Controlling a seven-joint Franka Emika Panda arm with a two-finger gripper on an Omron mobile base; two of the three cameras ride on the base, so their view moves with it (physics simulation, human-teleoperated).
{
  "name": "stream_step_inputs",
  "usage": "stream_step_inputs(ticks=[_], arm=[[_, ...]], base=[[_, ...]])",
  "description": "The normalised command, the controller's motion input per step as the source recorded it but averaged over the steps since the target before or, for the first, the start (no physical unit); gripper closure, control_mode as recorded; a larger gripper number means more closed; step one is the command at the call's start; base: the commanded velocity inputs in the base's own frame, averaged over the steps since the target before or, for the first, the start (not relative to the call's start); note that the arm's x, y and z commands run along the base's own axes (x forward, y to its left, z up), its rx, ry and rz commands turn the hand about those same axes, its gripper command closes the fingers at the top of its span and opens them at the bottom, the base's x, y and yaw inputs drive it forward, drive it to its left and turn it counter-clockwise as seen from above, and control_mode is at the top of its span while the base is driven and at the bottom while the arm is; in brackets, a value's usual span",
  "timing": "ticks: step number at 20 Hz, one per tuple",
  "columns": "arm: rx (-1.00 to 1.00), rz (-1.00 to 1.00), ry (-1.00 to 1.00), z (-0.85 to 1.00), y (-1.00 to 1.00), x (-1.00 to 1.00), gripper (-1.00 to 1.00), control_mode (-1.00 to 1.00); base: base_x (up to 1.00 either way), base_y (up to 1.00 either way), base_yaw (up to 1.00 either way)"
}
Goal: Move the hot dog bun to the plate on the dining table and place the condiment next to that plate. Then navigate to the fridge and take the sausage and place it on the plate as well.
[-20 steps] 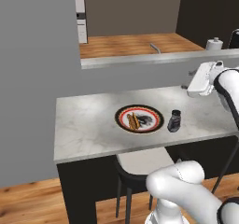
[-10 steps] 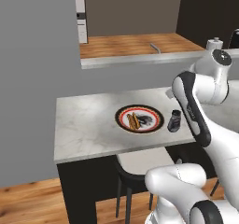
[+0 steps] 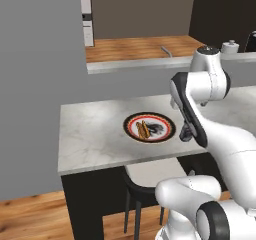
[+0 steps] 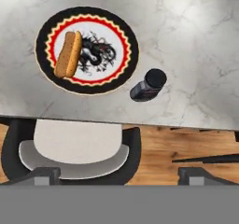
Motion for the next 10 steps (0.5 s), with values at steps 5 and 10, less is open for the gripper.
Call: stream_step_inputs(ticks=[5, 10], arm=[[0.00, -0.11, 0.04, -0.28, 0.00, -0.25, -1.00, 1.00], [0.00, 0.00, 0.00, 0.00, 0.00, 0.00, -1.00, 1.00]], base=[[-0.09, 0.00, -0.02], [-0.85, -0.13, -0.16]])
